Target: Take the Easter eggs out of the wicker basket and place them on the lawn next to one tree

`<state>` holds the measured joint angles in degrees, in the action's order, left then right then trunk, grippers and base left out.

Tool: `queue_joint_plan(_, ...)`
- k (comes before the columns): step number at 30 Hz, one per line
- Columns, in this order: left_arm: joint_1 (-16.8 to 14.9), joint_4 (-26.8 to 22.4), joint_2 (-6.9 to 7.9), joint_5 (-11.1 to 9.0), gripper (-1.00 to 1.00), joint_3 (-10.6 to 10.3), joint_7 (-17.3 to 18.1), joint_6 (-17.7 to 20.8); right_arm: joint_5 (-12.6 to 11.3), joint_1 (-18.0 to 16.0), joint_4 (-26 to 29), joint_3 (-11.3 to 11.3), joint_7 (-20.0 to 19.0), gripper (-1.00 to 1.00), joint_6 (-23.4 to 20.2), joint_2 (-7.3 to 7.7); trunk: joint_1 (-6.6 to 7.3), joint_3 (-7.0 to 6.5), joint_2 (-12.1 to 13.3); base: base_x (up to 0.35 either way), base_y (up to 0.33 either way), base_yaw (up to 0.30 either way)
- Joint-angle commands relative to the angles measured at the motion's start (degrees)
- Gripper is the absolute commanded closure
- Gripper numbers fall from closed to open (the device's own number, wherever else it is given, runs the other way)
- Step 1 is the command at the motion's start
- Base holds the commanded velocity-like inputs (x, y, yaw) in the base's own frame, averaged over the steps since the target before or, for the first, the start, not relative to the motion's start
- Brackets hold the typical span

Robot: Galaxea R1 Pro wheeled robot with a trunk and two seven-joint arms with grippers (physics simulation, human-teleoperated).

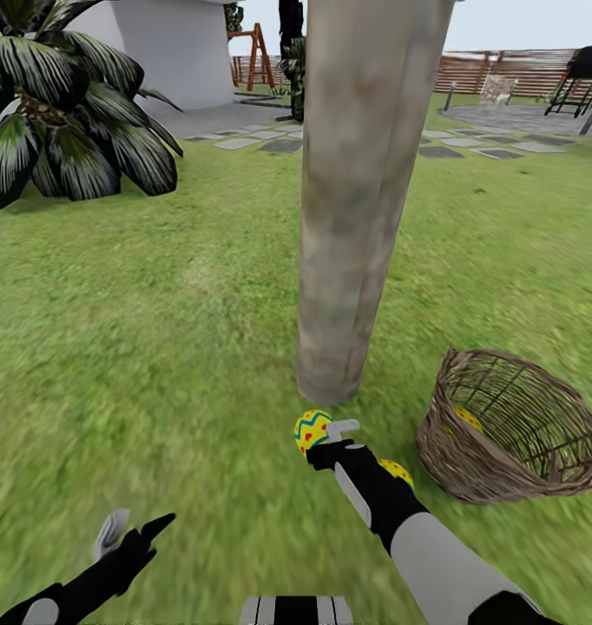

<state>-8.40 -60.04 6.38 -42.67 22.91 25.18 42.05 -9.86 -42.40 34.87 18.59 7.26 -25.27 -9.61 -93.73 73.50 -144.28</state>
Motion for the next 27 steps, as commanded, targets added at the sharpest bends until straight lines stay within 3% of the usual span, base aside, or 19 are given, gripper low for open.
queue_joint_plan(1, 0.23, -0.68, -0.06, -0.14, -1.00, 0.12, 0.11, 0.57, -0.68, -0.36, -0.52, 0.22, 1.00, 1.00, -0.13, 0.04, -0.01, 0.27, -0.03, 0.000, 0.000, 0.000)
queue_joint_plan(6, 1.33, -3.45, -0.21, -0.26, -1.00, 0.12, 0.13, 0.82, -0.77, -1.08, -1.54, 0.06, 1.73, 1.00, 0.20, 0.03, -0.14, 1.38, -0.10, 0.000, 0.000, 0.000)
queue_joint_plan(13, 1.45, -3.76, -0.23, -0.31, -1.00, 0.12, 0.14, 0.84, -0.78, -1.52, -1.72, 0.05, 1.79, 1.00, 2.66, 0.03, -0.32, 2.93, -0.19, 0.000, 0.000, 0.000)
queue_joint_plan(27, 1.45, -3.77, -0.25, -0.46, -1.00, 0.12, 0.14, 0.84, -0.78, -1.54, -1.74, 0.05, 1.80, 1.00, 2.94, 0.03, -0.68, 6.03, -0.38, 0.000, 0.000, 0.000)
